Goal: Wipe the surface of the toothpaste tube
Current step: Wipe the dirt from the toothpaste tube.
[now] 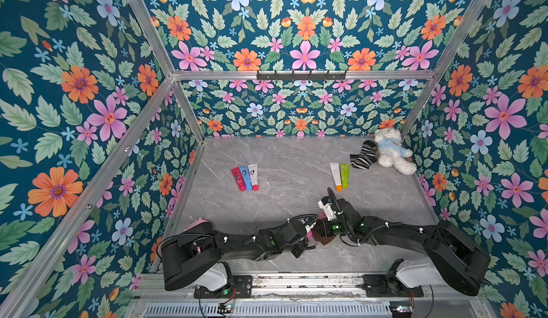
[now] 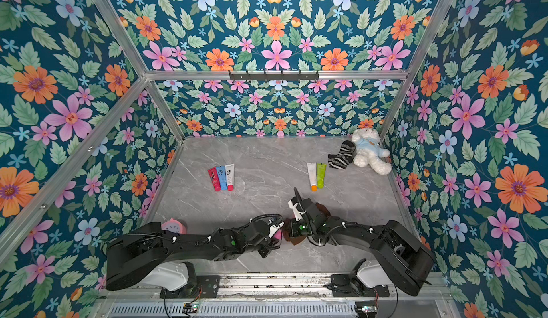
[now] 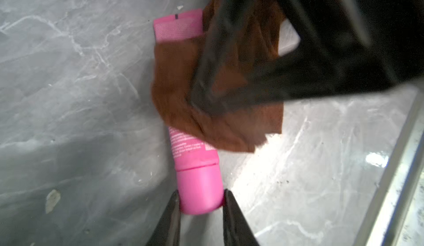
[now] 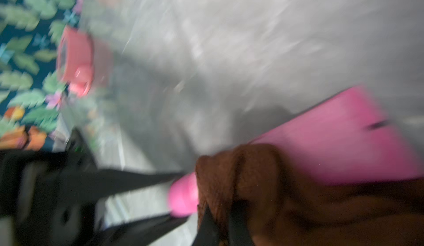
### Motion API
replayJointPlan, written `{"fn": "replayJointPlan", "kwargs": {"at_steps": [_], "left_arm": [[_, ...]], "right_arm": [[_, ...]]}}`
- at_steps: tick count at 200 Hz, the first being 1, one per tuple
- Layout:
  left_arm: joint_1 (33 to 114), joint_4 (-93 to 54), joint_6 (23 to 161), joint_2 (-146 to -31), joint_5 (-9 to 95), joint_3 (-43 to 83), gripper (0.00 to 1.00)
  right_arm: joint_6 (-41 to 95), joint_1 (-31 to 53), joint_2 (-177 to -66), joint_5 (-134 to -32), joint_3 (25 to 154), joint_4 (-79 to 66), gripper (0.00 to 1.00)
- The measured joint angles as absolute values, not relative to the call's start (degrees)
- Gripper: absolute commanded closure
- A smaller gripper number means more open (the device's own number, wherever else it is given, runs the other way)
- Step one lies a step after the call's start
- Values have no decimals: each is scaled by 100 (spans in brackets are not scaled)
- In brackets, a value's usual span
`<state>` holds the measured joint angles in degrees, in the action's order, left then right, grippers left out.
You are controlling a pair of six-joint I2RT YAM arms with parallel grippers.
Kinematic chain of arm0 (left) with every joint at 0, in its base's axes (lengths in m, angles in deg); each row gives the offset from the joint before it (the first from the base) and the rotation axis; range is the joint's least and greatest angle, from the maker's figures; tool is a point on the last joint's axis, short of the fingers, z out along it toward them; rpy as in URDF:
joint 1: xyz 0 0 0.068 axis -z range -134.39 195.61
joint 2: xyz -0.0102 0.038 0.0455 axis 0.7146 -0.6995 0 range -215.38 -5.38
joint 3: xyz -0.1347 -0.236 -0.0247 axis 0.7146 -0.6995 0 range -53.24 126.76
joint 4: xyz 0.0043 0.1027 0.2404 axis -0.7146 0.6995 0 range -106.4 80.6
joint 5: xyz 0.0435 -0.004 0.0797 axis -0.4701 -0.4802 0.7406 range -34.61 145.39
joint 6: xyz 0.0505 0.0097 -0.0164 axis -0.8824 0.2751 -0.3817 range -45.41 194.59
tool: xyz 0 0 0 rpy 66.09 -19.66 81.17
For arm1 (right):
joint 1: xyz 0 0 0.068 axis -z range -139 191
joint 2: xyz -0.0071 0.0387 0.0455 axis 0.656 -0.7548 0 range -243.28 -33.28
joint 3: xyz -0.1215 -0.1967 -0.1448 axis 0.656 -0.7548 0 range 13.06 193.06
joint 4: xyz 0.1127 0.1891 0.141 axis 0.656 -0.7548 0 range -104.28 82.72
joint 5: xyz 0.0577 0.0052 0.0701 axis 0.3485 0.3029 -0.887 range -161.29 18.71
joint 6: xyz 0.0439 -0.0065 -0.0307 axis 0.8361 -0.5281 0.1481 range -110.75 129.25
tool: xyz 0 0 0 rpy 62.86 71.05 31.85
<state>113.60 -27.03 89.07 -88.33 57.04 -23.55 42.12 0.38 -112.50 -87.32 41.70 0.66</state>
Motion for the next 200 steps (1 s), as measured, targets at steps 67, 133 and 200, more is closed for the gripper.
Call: {"fn": "replayJointPlan", "kwargs": {"at_steps": [67,133,200], "left_arm": [[11362,-2749,8907,-8801,5684,-2368,100],[11375,-2539,8907,-8827,5673,-2375,100],[11390,-2535,8905,-8836,5645,-2366,100]], "right_arm": [[3702,610,-11558,-8467,4664,-452,100],[3604,-111,-11759,-8231,4457,75,100],[4260,-876,-11374,-8290,3746,978,100]]}}
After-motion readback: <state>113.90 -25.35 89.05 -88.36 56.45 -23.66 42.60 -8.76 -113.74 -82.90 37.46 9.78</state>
